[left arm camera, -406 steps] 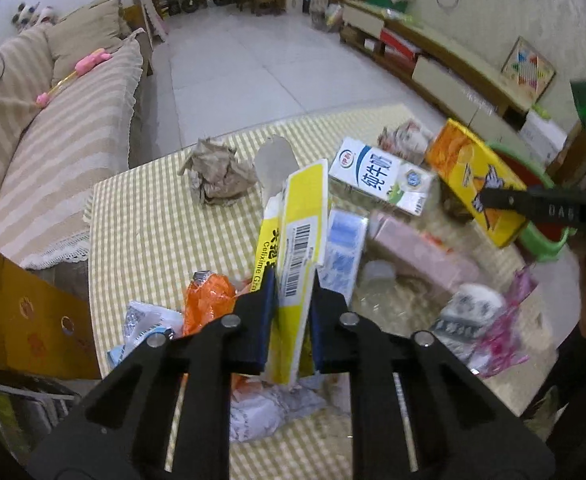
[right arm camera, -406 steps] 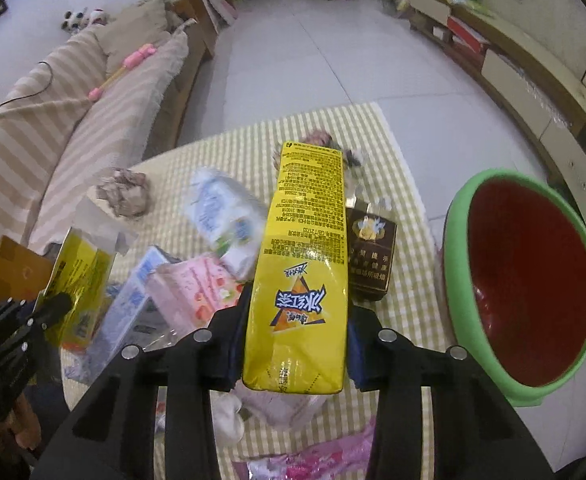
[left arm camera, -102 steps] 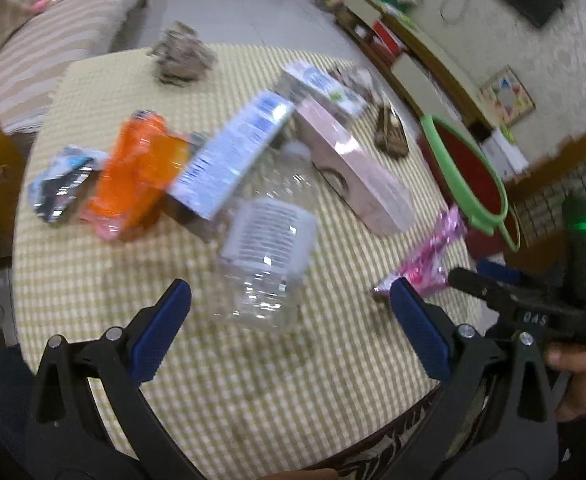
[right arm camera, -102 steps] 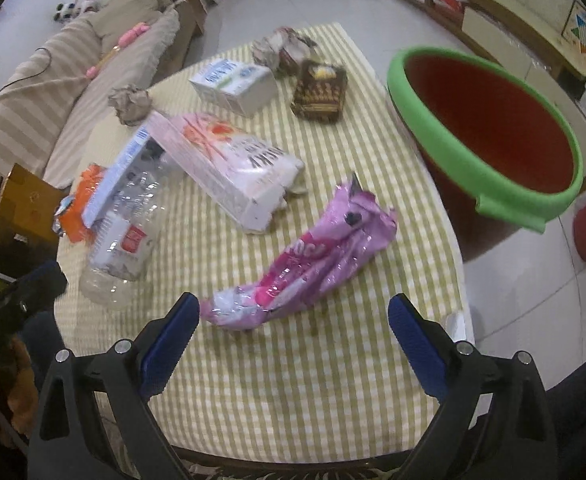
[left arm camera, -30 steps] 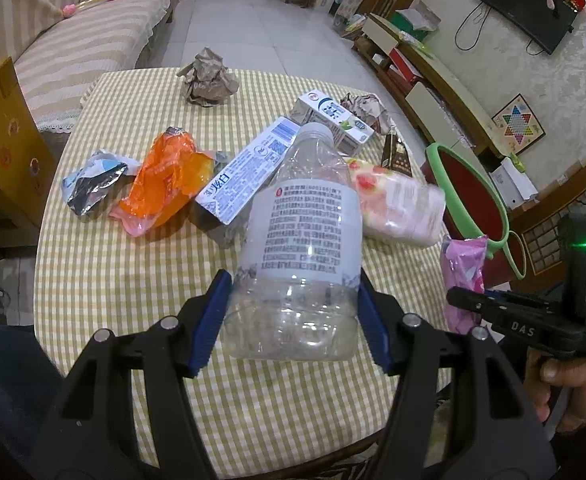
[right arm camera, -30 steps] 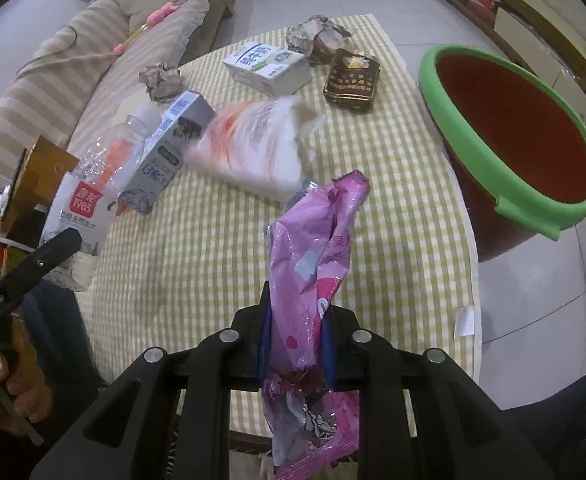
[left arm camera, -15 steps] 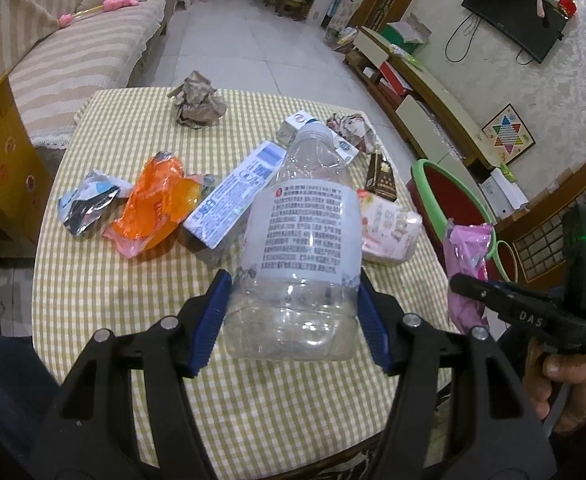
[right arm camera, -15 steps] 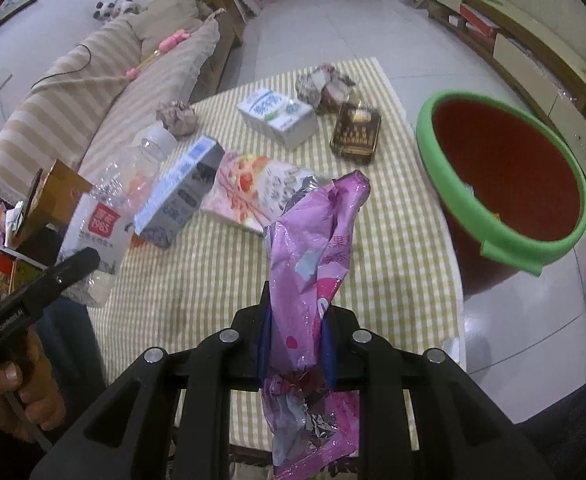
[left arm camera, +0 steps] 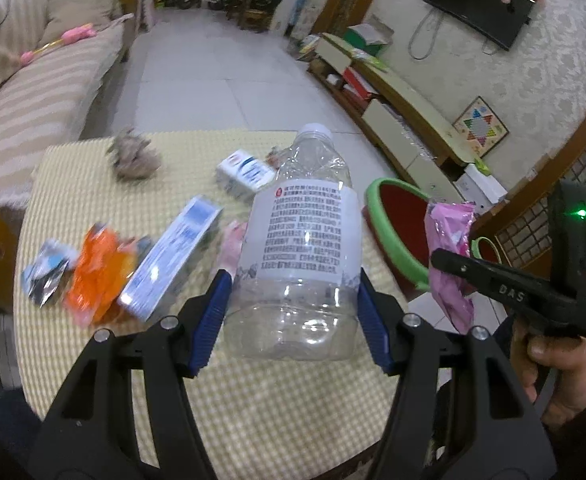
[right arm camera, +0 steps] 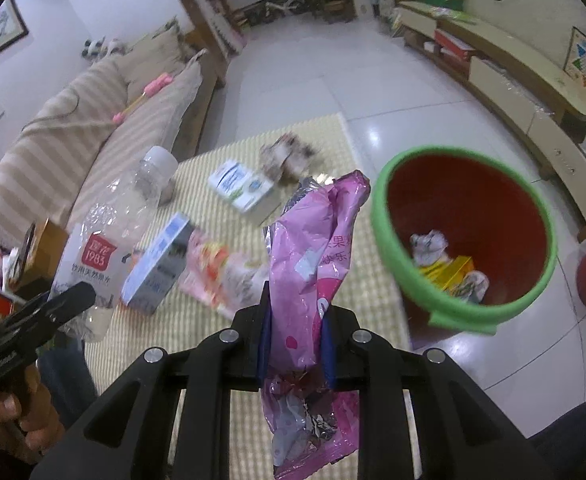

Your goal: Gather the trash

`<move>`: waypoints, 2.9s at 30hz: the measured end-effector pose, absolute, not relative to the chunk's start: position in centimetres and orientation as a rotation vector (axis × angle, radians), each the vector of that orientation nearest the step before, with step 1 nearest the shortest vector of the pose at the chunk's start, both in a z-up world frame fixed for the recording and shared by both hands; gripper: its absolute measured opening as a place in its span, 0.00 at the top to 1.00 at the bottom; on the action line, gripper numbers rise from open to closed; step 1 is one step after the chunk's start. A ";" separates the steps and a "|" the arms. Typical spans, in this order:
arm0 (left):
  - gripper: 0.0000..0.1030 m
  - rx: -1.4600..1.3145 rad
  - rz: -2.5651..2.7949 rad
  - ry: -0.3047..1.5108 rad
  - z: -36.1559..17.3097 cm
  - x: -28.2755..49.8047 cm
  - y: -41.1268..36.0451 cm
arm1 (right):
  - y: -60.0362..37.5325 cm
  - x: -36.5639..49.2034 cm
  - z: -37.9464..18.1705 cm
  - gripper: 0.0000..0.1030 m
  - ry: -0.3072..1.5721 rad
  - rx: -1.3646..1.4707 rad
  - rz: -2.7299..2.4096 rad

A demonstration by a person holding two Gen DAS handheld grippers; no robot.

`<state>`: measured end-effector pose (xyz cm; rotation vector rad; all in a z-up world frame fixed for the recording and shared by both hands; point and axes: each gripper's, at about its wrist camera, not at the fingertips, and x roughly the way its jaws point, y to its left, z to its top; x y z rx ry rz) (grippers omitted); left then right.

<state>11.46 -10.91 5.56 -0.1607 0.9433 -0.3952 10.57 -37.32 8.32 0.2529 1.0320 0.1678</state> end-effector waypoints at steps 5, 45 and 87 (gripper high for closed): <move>0.43 -0.134 -0.470 0.932 6.6 13.5 -14.9 | -41.4 11.9 9.5 0.81 0.983 0.278 0.088; 0.37 0.003 -0.673 1.085 2.4 21.7 -34.4 | -53.4 17.8 6.5 0.74 0.988 0.409 -0.097; 0.05 -0.127 -0.342 0.976 4.3 14.0 -10.4 | -38.0 13.1 7.6 0.10 0.981 0.209 0.119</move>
